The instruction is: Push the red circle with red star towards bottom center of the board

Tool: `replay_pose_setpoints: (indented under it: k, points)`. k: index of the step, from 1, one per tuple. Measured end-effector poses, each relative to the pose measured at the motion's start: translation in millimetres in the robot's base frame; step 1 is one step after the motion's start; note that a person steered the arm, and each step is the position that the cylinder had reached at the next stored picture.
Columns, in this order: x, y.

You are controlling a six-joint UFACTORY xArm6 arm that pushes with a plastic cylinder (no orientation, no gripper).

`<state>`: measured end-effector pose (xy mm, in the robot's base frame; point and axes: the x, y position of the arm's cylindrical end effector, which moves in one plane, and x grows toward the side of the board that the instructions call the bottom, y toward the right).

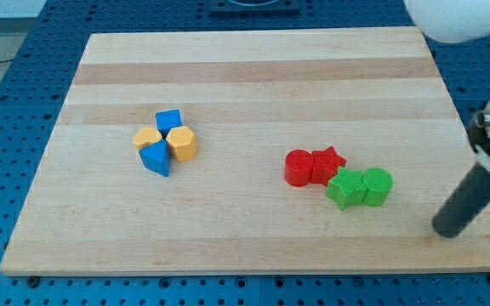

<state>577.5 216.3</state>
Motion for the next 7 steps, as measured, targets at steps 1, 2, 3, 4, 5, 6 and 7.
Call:
replay_pose_setpoints:
  k: [1,2,3,4,5,6,7]
  points:
    - [-9,-8]
    - [-6,-8]
    - [-1,18]
    - [-21,42]
    - [-55,59]
    - [-95,40]
    - [-112,10]
